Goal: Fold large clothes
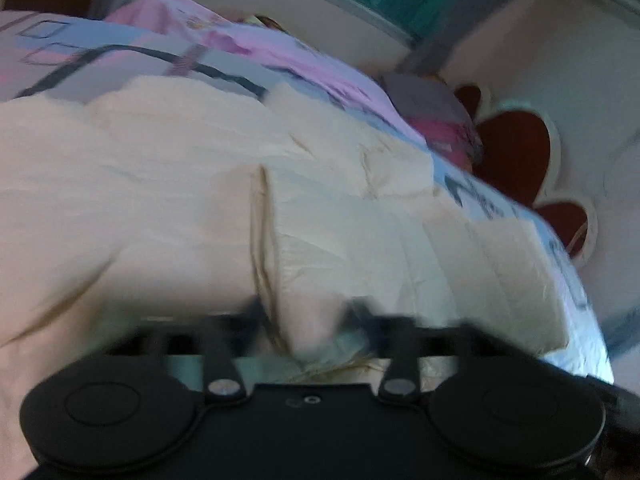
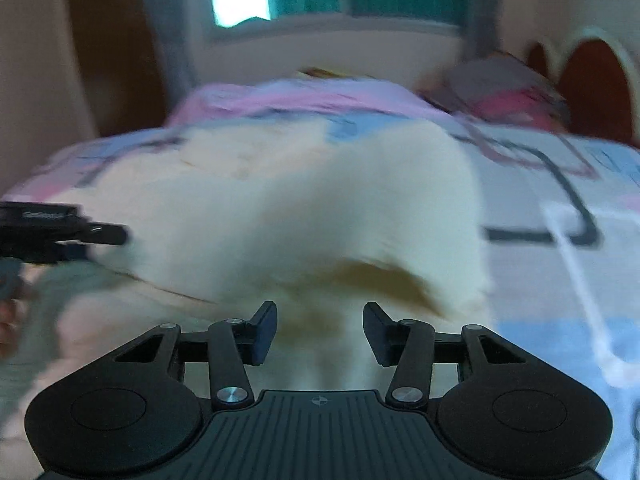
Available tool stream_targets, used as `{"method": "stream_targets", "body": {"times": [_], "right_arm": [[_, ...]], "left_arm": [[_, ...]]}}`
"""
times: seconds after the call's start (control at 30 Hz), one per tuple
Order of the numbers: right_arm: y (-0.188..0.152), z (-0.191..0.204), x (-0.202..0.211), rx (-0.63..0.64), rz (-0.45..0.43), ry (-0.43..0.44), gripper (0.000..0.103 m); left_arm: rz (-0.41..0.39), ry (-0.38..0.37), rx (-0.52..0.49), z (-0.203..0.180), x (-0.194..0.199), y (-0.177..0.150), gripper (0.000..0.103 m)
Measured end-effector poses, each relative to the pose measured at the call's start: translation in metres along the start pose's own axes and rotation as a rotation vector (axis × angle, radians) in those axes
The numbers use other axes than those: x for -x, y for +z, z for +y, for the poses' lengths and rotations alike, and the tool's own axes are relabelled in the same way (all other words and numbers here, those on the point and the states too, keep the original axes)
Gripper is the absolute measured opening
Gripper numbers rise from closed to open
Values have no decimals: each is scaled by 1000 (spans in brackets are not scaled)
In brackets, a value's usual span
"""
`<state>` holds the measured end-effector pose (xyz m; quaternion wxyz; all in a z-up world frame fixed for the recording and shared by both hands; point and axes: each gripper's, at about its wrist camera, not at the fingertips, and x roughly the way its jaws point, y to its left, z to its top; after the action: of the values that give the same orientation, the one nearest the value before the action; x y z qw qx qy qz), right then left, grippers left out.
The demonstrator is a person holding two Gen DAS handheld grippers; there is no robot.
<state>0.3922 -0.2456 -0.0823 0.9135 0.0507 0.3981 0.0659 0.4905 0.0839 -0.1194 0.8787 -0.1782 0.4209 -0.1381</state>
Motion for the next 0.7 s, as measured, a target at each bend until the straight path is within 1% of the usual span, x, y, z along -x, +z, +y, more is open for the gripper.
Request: {"method": "stream_targets", "body": {"times": [0.03,0.07,0.1,0.17,0.23,0.27,0.33,0.4,0.47,0.5,0.53,0.57,0.6,0.63,0.67,0.7], "right_arm": [[0,-8,-4,-30,13,-26,44],[1,-14,-8,-51,25,-47,43],[0,-22,-9,-71,34,-66,43],[0,-31,-9,-89,37,-80,43],[-1,-36,-9,-97,36,-77,43],[-1,-36,-11,-96,38,-75,43],[-3,-39,-12,-91,43,-76,43],[-4,-38,-13,-87,47,-76,43],[-1,-38,-9,-79,42,-68,43],[0,-38,-4,-75,24,-62,43],[3,-40,4,-73,-4,-52,43],[7,-43,10,-77,-30,-43,43],[12,-48,17,-84,-66,-35,43],[19,-51,21,-85,-96,-29,41],[27,-54,22,-81,-118,-28,24],[37,-55,17,-76,-123,-31,17]], "left_arm": [[-10,2,-5,-2,-1,1,13],[-34,-6,-4,-3,3,2,9],[-76,-6,-6,-5,13,3,8],[-167,25,-24,-8,37,4,8],[-225,70,-21,-1,58,2,7],[-237,100,-19,4,64,0,7],[-194,135,-9,17,60,-6,7],[-140,155,-8,25,47,-13,7],[-114,172,-8,28,39,-17,8],[-113,174,-3,28,40,-19,15],[-116,193,3,30,46,-19,26],[-140,241,4,29,54,-18,32],[-178,278,-7,27,62,-20,44],[-230,305,-31,24,72,-21,49],[-262,319,-57,18,76,-19,49],[-273,315,-90,12,77,-14,49]]}}
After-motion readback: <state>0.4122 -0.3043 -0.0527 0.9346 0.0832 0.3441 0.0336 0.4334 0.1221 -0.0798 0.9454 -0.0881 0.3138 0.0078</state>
